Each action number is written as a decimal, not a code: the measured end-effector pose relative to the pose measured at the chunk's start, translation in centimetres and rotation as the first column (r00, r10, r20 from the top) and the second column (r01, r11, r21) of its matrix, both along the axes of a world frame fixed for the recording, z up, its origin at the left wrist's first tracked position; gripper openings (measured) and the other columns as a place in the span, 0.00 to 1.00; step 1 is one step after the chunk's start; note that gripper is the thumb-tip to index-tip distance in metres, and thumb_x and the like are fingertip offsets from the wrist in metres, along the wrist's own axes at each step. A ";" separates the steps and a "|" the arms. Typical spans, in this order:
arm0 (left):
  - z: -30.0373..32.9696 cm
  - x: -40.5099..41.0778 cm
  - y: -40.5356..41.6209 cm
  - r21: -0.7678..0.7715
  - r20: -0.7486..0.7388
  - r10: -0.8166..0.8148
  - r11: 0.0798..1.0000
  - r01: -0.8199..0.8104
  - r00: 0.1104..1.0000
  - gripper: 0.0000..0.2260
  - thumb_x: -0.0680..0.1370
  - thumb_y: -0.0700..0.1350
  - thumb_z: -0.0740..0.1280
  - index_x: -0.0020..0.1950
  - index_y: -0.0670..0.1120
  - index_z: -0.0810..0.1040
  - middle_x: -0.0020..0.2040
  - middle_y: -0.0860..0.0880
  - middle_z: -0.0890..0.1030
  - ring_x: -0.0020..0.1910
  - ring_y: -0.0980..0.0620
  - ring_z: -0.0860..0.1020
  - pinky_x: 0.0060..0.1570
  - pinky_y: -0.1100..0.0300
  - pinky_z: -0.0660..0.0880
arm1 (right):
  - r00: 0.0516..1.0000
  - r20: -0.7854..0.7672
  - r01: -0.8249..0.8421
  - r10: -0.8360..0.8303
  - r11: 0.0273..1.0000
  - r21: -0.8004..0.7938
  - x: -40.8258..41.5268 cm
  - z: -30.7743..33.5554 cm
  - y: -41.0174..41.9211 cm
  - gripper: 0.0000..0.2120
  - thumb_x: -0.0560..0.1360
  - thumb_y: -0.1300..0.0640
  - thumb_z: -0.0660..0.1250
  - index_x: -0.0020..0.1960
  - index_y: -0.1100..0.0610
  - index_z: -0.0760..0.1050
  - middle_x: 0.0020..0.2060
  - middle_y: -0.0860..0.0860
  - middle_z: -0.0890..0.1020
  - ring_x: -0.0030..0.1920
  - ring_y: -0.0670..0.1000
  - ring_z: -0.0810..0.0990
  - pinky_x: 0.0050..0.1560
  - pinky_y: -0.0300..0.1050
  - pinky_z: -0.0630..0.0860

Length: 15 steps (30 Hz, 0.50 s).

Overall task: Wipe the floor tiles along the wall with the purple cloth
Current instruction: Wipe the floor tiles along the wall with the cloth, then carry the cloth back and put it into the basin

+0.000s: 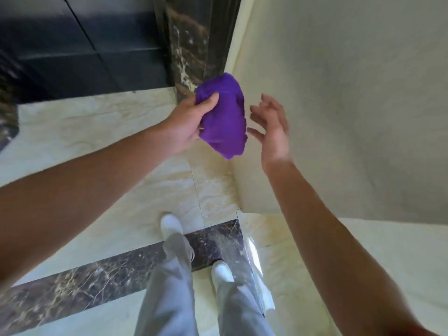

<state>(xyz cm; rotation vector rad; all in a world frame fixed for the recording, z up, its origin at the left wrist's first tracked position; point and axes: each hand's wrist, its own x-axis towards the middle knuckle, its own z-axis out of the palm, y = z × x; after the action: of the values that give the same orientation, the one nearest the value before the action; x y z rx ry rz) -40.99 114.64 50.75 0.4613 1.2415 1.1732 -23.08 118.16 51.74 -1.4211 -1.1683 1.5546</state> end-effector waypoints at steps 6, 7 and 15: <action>20.5 1.5 -4.6 0.215 -0.077 -0.221 0.948 0.233 0.972 0.13 0.79 0.50 0.68 0.63 0.52 0.80 0.58 0.51 0.85 0.58 0.52 0.83 0.59 0.53 0.79 | 0.978 -0.141 -0.152 0.155 0.988 0.031 2.7 19.6 -7.7 0.23 0.78 0.47 0.70 0.69 0.56 0.75 0.64 0.56 0.82 0.64 0.58 0.81 0.62 0.56 0.80; 22.9 2.0 -5.3 0.261 -0.116 -0.228 0.932 0.252 0.967 0.12 0.80 0.50 0.68 0.63 0.51 0.80 0.59 0.49 0.85 0.59 0.50 0.83 0.59 0.52 0.79 | 0.986 -0.080 -0.135 0.144 0.985 0.103 3.2 22.3 -9.0 0.21 0.77 0.50 0.73 0.67 0.57 0.76 0.61 0.56 0.84 0.62 0.58 0.83 0.61 0.56 0.80; 36.9 7.1 -10.3 0.496 -0.196 -0.393 0.750 0.437 0.898 0.09 0.81 0.43 0.66 0.62 0.49 0.79 0.58 0.48 0.85 0.58 0.50 0.82 0.61 0.52 0.78 | 0.897 -0.240 0.429 -0.372 0.863 0.268 6.5 35.9 -20.1 0.20 0.68 0.50 0.81 0.55 0.53 0.79 0.54 0.56 0.86 0.55 0.57 0.85 0.58 0.56 0.81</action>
<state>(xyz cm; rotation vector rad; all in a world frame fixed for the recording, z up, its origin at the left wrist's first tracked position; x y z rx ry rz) -33.85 104.33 87.63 1.1536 0.7947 1.1000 -16.57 98.01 87.69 -1.1880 -0.8899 1.1186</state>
